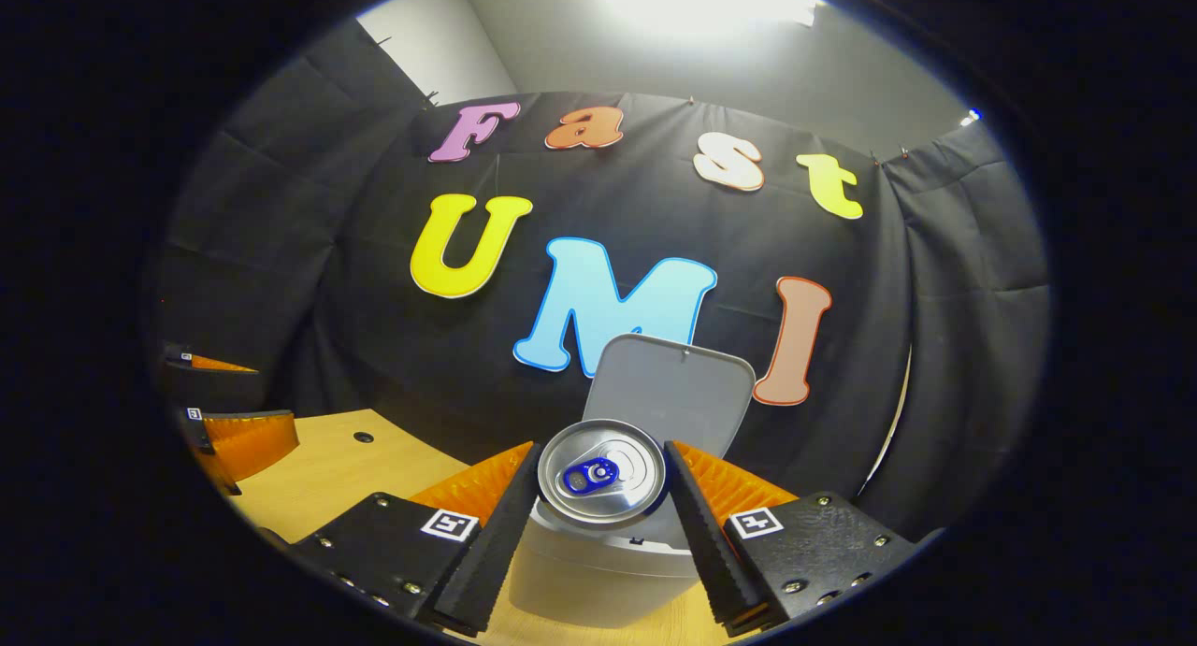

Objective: Press the lid of the desktop garbage bin to open it, pick up the crumpled paper on the desktop and throw it into the bin, then pick up the pop can on the desktop and drop it into the bin, and finally close the garbage bin lid.

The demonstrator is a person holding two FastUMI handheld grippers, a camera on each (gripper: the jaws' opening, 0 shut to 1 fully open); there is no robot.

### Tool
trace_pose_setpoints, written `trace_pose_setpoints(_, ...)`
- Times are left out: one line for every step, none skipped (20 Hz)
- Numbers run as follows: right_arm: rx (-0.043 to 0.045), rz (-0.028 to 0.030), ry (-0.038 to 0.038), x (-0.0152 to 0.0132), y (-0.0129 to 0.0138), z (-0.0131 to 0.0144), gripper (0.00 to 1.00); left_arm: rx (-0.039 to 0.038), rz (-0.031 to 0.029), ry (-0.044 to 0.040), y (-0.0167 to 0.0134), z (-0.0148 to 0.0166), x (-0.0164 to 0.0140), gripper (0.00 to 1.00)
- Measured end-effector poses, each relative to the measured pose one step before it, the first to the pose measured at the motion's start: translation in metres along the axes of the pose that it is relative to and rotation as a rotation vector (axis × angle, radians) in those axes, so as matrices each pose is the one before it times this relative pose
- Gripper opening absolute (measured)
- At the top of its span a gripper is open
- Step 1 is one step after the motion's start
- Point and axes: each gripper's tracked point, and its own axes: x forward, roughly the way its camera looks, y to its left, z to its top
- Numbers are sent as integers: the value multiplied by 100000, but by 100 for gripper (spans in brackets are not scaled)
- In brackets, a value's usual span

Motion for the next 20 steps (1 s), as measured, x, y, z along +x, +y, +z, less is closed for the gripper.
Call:
trace_pose_setpoints(317,-18,1080,1591,-285,-247,83,-178,-15,0,-21,-32,-47,94)
trace_pose_setpoints(198,-140,1320,399,25,-300,82,145,-5,142,-66,-43,-28,94)
trace_pose_setpoints(282,-455,1072,420,55,-313,82,270,187,43,23,-98,-10,96)
trace_pose_setpoints(419,-402,1719,404,10,-487,83,66,-33,-3,-32,6,-90,94)
trace_pose_setpoints(764,35,1817,415,131,-539,83,3,159,-41,154,20,-71,94)
trace_pose_setpoints(1002,530,1450,366,102,-391,83,56,198,-124,54,-13,-82,94)
trace_pose_setpoints(957,249,1306,293,-28,-237,83,23,220,-89,17,21,3,94)
trace_pose_setpoints(798,201,1039,299,-13,-289,83,-45,146,68,106,47,-32,96)
trace_pose_setpoints(689,216,991,145,40,-255,83,-126,129,188,12,-116,3,96)
trace_pose_setpoints(500,172,774,158,14,-202,84,-179,200,172,0,-33,-35,96)
trace_pose_setpoints(200,-66,715,58,-2,-171,84,-159,97,158,74,-127,21,96)
trace_pose_setpoints(83,370,372,115,58,-87,84,-71,170,161,36,4,44,96)
trace_pose_setpoints(-185,142,175,-125,52,-71,84,-23,109,93,104,-27,44,96)
trace_pose_setpoints(-435,-61,45,20,6,-17,84,-12,59,77,77,9,-55,96)
trace_pose_setpoints(-304,400,-95,56,122,3,84,9,45,58,-42,-95,39,96)
trace_pose_setpoints(-71,457,60,36,144,1,84,-19,60,15,33,-21,-15,94)
trace_pose_setpoints(-136,259,68,39,85,-88,84,-1,34,72,-50,-22,-41,94)
trace_pose_setpoints(-317,-54,-54,62,29,-10,84,69,25,82,-24,-55,29,96)
trace_pose_setpoints(-376,-197,-350,-35,17,159,84,24,79,-86,54,62,4,96)
trace_pose_setpoints(-273,-199,-471,-86,39,141,85,85,97,-75,40,31,8,94)
